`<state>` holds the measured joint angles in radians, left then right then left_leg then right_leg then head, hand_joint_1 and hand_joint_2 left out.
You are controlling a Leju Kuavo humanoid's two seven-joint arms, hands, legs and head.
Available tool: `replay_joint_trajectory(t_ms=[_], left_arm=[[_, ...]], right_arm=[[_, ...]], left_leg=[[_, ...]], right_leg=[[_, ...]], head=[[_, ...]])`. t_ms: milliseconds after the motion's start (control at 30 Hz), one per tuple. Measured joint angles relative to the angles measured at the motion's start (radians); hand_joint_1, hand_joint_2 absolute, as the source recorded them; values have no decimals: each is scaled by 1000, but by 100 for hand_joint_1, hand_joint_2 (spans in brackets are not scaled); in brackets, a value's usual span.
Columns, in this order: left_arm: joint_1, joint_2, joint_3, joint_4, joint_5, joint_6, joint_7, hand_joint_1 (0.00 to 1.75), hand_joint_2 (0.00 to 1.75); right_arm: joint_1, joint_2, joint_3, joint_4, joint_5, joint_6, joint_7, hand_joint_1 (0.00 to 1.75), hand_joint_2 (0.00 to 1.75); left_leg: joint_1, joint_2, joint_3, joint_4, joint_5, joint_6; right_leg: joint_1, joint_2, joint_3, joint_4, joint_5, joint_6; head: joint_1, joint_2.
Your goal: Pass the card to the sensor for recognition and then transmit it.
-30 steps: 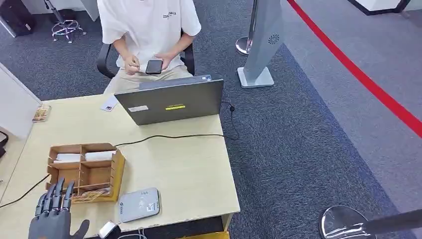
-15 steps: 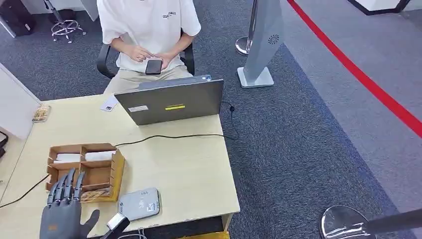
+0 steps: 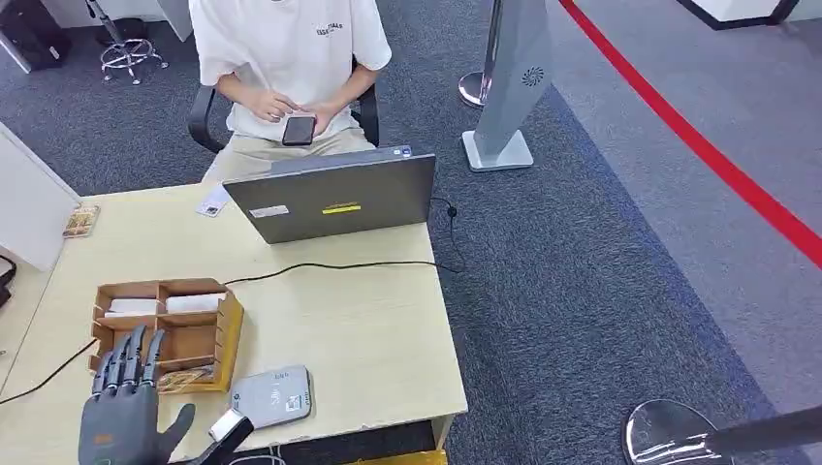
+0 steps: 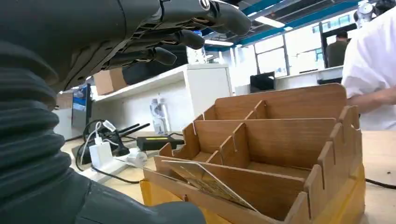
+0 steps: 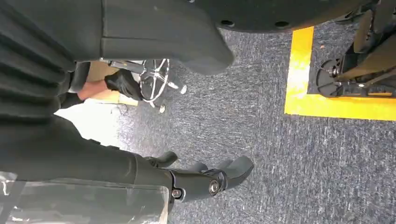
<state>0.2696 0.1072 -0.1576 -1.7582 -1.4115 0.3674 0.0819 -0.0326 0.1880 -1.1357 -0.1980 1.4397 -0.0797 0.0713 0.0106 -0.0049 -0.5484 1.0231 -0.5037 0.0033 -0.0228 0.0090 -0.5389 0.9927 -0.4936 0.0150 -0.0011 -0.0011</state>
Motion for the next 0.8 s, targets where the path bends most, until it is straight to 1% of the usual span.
replay_joint_trajectory(t_ms=[167, 533, 800], left_arm=[[-25, 1, 5, 23, -1, 0, 13, 0, 175], [-66, 0, 81, 92, -16, 8, 2, 0, 175], [-78, -1, 93, 122, -19, 8, 2, 0, 175]], right_arm=[[0, 0, 2, 0, 2, 0, 12, 0, 175], [0, 0, 4, 0, 18, -1, 23, 0, 175], [0, 0, 5, 0, 19, -1, 24, 0, 175]], left_leg=[[0, 0, 0, 0, 0, 0], [0, 0, 0, 0, 0, 0], [0, 0, 0, 0, 0, 0]], right_leg=[[0, 0, 0, 0, 0, 0], [0, 0, 0, 0, 0, 0], [0, 0, 0, 0, 0, 0]], head=[[0, 0], [0, 0], [0, 0]])
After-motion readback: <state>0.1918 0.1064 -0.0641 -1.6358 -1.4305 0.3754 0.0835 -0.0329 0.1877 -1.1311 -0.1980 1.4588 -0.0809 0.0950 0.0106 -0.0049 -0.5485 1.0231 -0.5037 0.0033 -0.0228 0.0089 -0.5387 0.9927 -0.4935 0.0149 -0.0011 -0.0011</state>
